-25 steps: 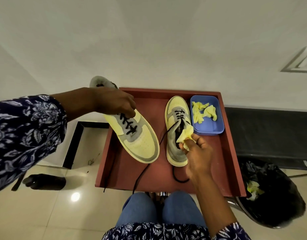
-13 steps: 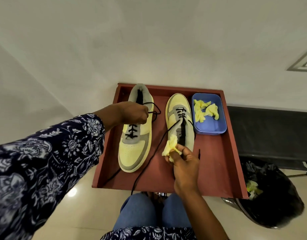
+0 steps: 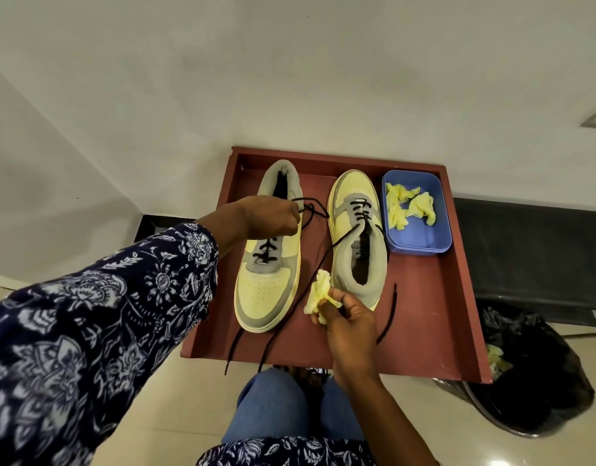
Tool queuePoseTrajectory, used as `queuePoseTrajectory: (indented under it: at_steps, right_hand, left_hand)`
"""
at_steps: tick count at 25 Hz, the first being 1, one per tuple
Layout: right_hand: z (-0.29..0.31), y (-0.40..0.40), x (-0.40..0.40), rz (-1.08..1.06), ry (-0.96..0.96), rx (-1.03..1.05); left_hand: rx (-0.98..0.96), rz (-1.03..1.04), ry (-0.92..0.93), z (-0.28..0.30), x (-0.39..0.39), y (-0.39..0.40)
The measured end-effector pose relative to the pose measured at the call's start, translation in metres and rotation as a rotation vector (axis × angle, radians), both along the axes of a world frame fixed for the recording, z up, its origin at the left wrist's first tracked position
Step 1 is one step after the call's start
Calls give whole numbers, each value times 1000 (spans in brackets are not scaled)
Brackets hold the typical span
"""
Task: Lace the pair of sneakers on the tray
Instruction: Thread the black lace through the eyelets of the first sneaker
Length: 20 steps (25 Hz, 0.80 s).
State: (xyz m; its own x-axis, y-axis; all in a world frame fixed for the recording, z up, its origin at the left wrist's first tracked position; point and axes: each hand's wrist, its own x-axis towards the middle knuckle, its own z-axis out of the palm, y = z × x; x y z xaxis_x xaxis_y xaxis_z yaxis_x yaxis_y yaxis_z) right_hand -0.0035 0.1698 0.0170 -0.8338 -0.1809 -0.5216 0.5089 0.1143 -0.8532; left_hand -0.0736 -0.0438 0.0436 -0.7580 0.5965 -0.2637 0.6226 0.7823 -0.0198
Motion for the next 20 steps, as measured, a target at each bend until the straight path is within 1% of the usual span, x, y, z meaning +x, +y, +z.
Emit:
queuePoseTrajectory:
  at_steps: [2, 4, 7, 9, 10, 11, 13, 14, 16, 20]
  right_hand:
    - [-3, -1, 1, 27, 6, 22]
    - [-5, -3, 3, 66, 7, 46]
    - [-11, -6, 6, 109, 0, 83]
    - [-20, -10, 9, 154, 5, 151]
    - [-24, -12, 10, 177, 13, 185]
    - [-26, -14, 11, 197, 23, 212]
    - [-30, -17, 13, 229, 71, 256]
    - [-32, -18, 14, 245, 104, 286]
    - [-37, -20, 17, 276, 163, 364]
    - [-41, -24, 23, 346, 233, 458]
  left_hand:
    - [104, 169, 25, -7, 4, -3]
    - [297, 367, 70, -5, 13, -4]
    - [585, 821, 46, 5, 36, -2]
    - [675, 1132, 85, 3, 55, 5]
    - [692, 1269, 67, -2, 63, 9]
    - [708, 1366, 12, -10, 68, 11]
    - [739, 1437, -99, -28, 77, 12]
    - [728, 1414, -110, -36, 81, 12]
    - [694, 1342, -95, -44, 83, 13]
    - [754, 1323, -84, -40, 77, 22]
